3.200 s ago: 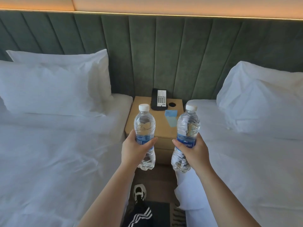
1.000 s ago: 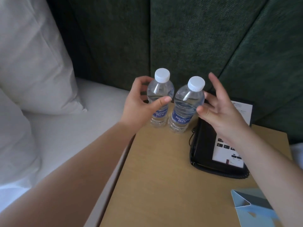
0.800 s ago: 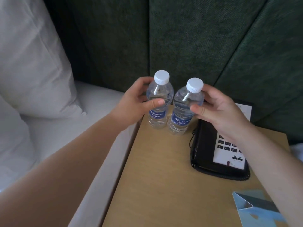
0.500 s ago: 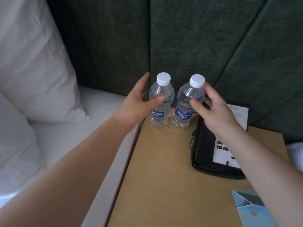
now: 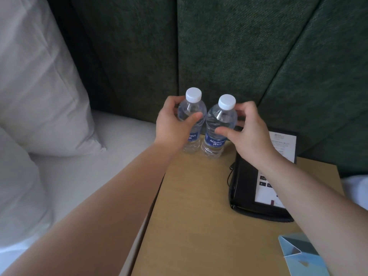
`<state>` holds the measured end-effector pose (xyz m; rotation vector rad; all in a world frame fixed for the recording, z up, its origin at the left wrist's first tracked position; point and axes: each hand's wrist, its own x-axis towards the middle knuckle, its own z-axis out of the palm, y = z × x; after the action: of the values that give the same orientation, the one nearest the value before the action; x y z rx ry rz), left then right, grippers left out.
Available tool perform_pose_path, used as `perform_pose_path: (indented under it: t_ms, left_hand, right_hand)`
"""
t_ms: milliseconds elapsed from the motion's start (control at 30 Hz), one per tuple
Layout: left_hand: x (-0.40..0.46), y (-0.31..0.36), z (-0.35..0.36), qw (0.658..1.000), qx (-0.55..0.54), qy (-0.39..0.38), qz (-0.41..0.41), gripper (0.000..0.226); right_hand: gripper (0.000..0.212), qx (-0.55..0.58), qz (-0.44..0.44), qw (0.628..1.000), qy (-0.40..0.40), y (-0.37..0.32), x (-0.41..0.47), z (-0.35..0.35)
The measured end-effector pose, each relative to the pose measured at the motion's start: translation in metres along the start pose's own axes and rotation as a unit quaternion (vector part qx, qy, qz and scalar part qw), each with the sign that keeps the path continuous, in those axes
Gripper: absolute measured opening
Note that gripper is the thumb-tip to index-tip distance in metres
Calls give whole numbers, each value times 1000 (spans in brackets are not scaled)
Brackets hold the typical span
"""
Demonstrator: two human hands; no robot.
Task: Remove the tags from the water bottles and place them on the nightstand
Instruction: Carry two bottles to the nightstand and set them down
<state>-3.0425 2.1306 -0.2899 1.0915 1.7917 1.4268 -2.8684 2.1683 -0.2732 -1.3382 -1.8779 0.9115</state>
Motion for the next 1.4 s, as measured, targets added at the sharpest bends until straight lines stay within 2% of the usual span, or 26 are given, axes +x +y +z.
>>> perform_pose_path:
  t_ms: [167, 567, 700, 833, 933, 1000, 1067, 1167, 1267, 1400]
  left_hand:
    - [15, -1, 8, 1000, 2, 11, -1, 41]
    - [31, -8, 0, 999, -1, -28, -22, 39]
    - [27, -5, -2, 999, 31, -24, -6, 40]
    - [20, 0, -2, 998, 52, -28, -9, 52]
    - [13, 7, -3, 995, 84, -38, -22, 78]
    - [7, 15, -6, 993, 106, -32, -27, 87]
    - [-1, 27, -11, 989, 147, -24, -6, 85]
    - [-19, 58, -22, 972, 233, -30, 30, 79]
    - [-41, 97, -36, 940, 333, -26, 68, 74]
    - [-75, 152, -53, 920, 377, -19, 102, 72]
  right_hand:
    - [50, 9, -1, 1000, 8, 2, 10, 1]
    - [53, -39, 9, 994, 103, -4, 13, 28]
    - [51, -37, 26, 992, 116, -11, 11, 32]
    - [51, -49, 31, 993, 105, -16, 8, 31]
    - [64, -47, 33, 997, 58, -15, 7, 19]
    - [77, -72, 31, 997, 22, -16, 4, 6]
    - [83, -105, 19, 994, 2, -20, -1, -10]
    - [81, -148, 7, 989, -12, -41, -13, -37]
    - [78, -223, -37, 974, -6, -71, -27, -70]
    - [72, -268, -66, 961, 24, -116, -50, -113]
